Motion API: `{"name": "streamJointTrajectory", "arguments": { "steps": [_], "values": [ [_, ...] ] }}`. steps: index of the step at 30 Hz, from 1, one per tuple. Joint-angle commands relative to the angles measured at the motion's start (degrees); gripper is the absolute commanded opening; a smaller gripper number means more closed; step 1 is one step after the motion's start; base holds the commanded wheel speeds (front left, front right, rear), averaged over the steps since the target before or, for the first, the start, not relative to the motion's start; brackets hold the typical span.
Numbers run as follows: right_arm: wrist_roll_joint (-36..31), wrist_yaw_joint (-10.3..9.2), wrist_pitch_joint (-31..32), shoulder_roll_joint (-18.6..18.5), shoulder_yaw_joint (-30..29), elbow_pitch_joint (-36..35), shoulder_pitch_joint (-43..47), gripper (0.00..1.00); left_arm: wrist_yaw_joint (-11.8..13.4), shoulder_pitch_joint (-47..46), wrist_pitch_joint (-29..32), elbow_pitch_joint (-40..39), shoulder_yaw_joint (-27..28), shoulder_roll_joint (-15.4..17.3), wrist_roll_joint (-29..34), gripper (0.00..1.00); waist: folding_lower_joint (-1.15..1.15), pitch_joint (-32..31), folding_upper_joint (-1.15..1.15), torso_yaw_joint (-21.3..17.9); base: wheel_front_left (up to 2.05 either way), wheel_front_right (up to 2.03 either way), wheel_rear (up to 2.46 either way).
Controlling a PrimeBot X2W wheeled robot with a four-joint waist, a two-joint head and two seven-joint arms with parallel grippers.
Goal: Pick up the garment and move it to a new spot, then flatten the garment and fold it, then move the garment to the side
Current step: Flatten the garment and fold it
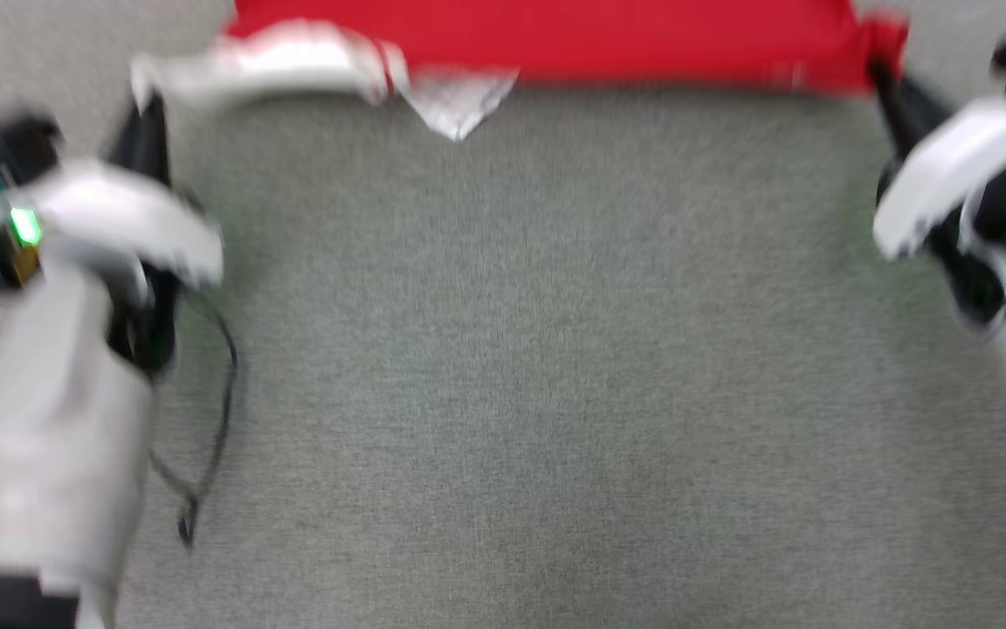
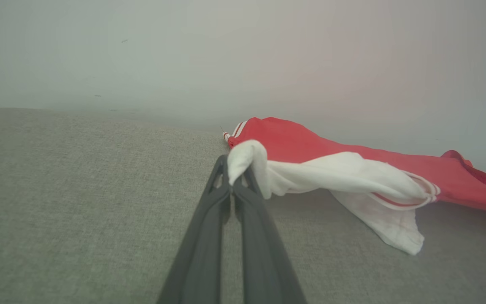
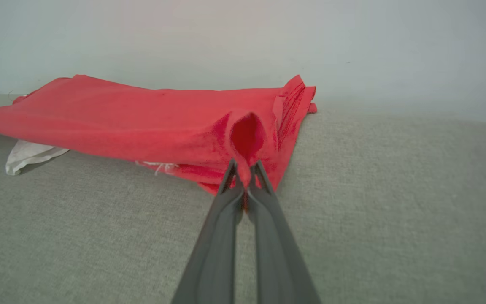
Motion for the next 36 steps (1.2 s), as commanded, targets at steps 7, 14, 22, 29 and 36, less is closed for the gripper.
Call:
{"name": "streamJointTrajectory", "arguments": {
  "steps": [7, 14, 22, 29, 36],
  "values": [
    [5.0, -0.09, -0.4, -3.0, 2.9, -2.1, 12.2, 0.00, 1.3, 17.7, -0.4, -5.7, 3.0, 0.7, 0.9, 0.00, 0.00, -11.2, 0.00, -0.7, 0.00, 0.00, 0.00],
    [7.7, -0.11, -1.4, -5.7, 3.3, -5.2, 23.2, 0.00, 4.2, 34.3, -0.4, -14.5, 5.4, 0.5, 0.0, 0.00, 0.00, -17.9, 0.00, -0.3, 0.00, 0.00, 0.00],
    [7.0, -0.13, -3.2, -7.9, 0.0, -9.7, 36.8, 0.00, 9.7, 51.0, 4.4, -28.2, 6.7, 0.9, -2.5, 0.00, 0.00, -22.3, 0.00, 0.3, 0.00, 0.00, 0.00],
    [4.6, -0.13, -1.2, -7.7, -5.4, -16.0, 48.3, 0.00, 15.3, 62.0, 9.3, -39.3, 7.6, 1.8, -3.5, 0.00, 0.00, -24.7, 0.00, 0.7, 0.00, 0.00, 0.00],
    [0.3, -0.18, 3.5, -6.0, -14.1, -25.1, 58.6, 0.00, 19.3, 69.6, 13.1, -48.7, 8.5, 2.7, -4.4, 0.00, 0.00, -25.8, 0.00, 1.0, 0.00, 0.00, 0.00]
  ]
}}
